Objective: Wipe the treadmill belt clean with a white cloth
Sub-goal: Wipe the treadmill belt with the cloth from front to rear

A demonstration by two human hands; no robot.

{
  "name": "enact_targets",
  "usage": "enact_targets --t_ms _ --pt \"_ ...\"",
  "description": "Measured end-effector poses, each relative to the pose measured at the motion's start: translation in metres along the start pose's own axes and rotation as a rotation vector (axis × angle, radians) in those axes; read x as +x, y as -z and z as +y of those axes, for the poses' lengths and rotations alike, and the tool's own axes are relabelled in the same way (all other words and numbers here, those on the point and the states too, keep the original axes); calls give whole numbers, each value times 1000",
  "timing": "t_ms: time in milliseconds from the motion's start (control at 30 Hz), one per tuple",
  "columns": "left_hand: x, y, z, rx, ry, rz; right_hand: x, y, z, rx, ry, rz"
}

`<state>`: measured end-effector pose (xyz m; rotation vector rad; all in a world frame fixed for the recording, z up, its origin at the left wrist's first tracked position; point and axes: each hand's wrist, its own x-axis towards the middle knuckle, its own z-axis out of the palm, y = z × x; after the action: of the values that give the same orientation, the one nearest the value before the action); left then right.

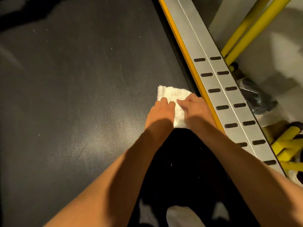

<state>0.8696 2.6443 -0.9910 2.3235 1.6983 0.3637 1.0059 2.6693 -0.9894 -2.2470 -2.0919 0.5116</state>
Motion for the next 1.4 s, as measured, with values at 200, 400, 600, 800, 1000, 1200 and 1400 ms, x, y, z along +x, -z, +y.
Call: enact_targets --t_ms 200,400,600,800,1000,1200,1400 --pt "23 8 13 -41 95 -54 17 13 14 100 40 124" --pt "-6 4 26 -134 -6 -130 -19 3 21 -55 90 181" --pt "12 4 33 -98 39 -171 -14 2 19 150 -69 187" --pt "-19 3 27 -115 -117 -149 -43 1 15 254 -196 169" --pt "-16 8 24 -98 -54 -228 -52 -2 12 270 -185 122" --pt "-42 15 19 -124 -48 -252 -78 -12 4 216 -198 129" --pt "-36 25 -5 -81 -38 -190 -74 -5 -12 306 -210 88"
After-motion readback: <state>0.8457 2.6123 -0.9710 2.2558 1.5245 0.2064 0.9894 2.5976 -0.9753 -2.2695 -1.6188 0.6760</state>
